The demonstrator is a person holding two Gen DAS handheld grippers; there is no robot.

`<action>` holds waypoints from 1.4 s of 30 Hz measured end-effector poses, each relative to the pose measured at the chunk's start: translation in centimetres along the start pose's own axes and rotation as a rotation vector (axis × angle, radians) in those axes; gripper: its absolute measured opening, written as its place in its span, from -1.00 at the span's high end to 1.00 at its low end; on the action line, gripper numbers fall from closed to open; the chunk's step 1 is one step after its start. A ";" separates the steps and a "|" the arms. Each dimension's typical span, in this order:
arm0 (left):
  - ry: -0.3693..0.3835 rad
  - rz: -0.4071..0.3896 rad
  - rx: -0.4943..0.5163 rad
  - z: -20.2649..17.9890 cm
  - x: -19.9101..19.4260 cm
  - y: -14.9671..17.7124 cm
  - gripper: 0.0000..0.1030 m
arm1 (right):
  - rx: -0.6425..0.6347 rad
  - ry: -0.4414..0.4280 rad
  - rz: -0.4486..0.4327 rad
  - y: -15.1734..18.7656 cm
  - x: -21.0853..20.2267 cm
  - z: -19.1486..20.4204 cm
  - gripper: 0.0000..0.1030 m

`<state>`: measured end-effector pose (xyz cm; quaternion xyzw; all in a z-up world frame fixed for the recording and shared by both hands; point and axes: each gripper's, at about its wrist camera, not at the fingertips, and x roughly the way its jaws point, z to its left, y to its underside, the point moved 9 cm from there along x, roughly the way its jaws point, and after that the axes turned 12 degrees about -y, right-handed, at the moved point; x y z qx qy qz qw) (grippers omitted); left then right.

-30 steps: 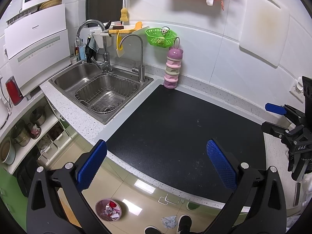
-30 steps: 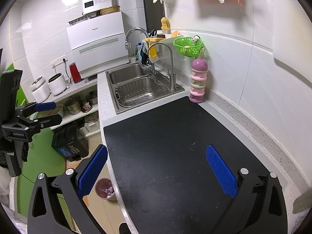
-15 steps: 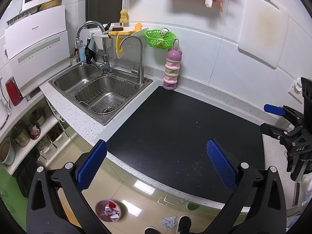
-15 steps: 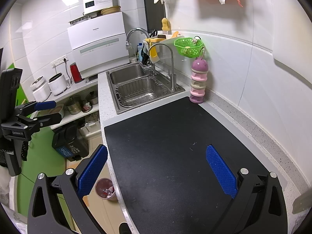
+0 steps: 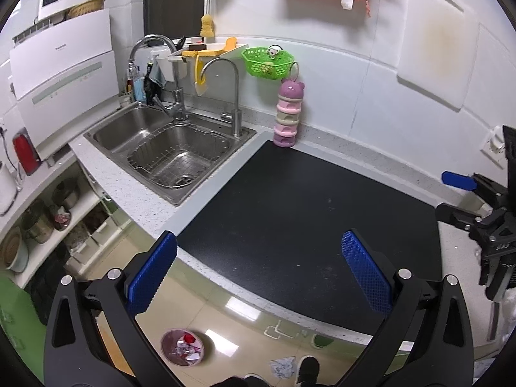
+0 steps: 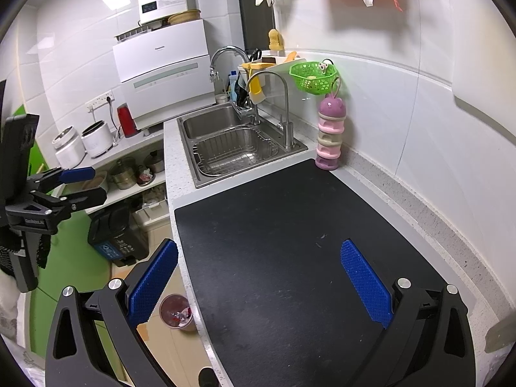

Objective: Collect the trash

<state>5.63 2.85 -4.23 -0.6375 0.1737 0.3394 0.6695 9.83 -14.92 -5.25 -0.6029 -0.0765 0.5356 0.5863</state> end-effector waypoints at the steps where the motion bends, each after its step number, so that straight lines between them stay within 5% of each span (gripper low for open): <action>1: -0.008 0.000 0.000 0.0 0.2 0.0 -0.95 | -0.003 0.001 0.000 0.0 0.0 0.0 -0.88; 15: 0.036 0.037 -0.106 -0.1 0.8 0.2 -0.95 | -0.002 -0.003 0.001 0.4 0.0 0.2 -0.88; 42: 0.025 0.036 -0.101 -0.3 0.8 0.1 -0.95 | -0.002 -0.003 0.003 0.7 0.1 0.3 -0.88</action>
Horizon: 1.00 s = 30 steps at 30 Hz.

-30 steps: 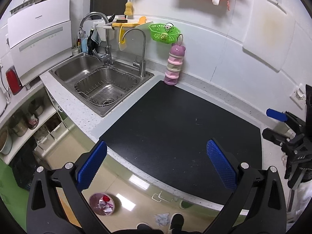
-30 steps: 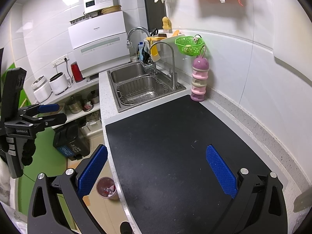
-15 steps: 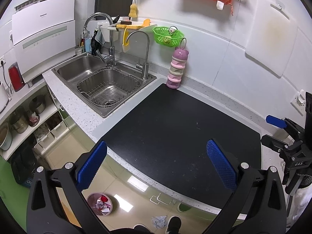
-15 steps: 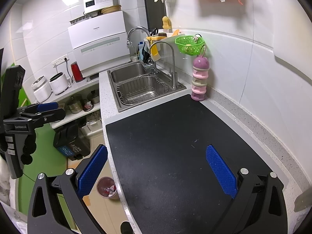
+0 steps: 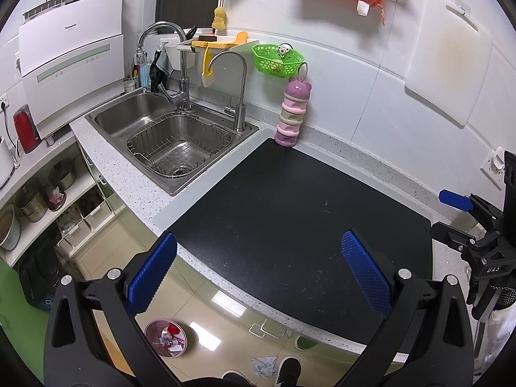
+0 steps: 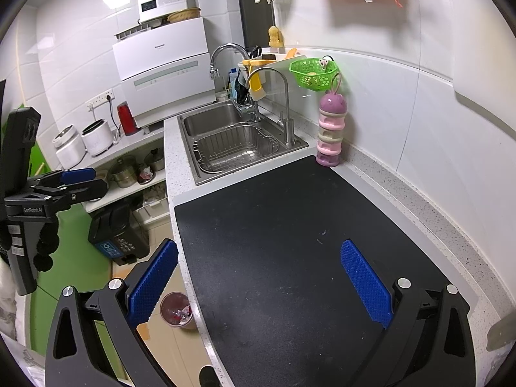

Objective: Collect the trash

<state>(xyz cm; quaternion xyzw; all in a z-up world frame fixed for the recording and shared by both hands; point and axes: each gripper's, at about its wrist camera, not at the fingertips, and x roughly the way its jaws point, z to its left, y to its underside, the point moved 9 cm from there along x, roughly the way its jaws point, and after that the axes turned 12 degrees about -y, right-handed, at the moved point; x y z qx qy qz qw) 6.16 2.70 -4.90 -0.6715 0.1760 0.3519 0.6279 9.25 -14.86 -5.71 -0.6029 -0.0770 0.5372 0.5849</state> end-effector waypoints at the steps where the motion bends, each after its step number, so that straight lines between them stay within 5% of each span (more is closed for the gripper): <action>1: 0.000 -0.001 0.002 0.0 0.0 0.0 -0.95 | 0.000 -0.001 0.000 0.0 0.0 0.1 -0.88; 30: 0.002 -0.015 0.013 0.1 -0.6 -0.5 -0.95 | 0.004 0.002 -0.001 0.0 -0.1 0.3 -0.88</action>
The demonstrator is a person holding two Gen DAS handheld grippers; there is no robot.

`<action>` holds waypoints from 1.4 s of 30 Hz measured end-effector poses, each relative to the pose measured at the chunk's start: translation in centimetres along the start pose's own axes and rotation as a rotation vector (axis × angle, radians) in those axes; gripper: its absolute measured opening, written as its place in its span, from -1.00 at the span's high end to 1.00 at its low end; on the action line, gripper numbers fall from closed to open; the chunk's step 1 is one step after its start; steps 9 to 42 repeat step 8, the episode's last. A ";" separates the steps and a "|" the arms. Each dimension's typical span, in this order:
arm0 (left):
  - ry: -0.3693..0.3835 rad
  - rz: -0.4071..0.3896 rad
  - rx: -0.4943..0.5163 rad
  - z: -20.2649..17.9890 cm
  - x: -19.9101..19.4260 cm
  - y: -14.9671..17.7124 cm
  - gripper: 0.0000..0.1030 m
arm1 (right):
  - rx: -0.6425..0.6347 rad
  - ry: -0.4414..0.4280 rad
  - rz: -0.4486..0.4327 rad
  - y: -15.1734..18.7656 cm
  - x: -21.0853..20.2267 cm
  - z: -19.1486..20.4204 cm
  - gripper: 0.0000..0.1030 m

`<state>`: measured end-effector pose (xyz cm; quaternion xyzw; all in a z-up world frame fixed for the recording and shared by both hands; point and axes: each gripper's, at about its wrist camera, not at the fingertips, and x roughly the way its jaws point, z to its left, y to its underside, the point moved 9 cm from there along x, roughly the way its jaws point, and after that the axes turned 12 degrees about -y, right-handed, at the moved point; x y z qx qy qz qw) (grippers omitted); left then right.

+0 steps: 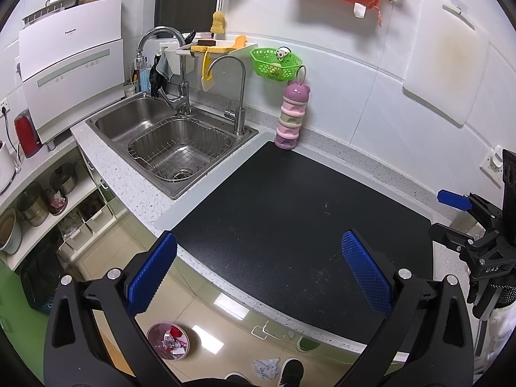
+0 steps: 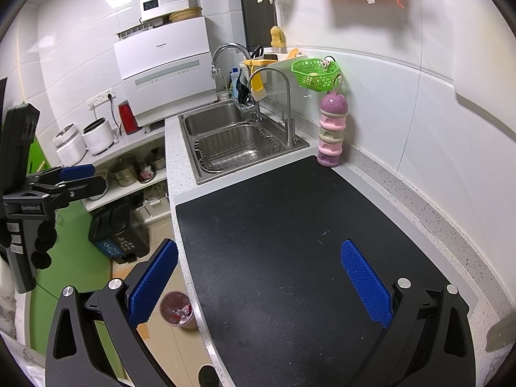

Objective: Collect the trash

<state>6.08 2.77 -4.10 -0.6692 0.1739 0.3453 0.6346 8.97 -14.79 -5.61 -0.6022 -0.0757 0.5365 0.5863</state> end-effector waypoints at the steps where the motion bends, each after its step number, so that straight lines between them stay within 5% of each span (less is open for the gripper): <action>1: 0.000 -0.002 -0.001 0.0 -0.1 0.0 -0.95 | 0.000 0.001 0.000 0.0 0.0 0.0 -0.88; 42: 0.014 0.003 -0.006 -0.3 -0.1 0.1 -0.95 | -0.001 -0.002 0.000 0.2 0.1 0.2 -0.88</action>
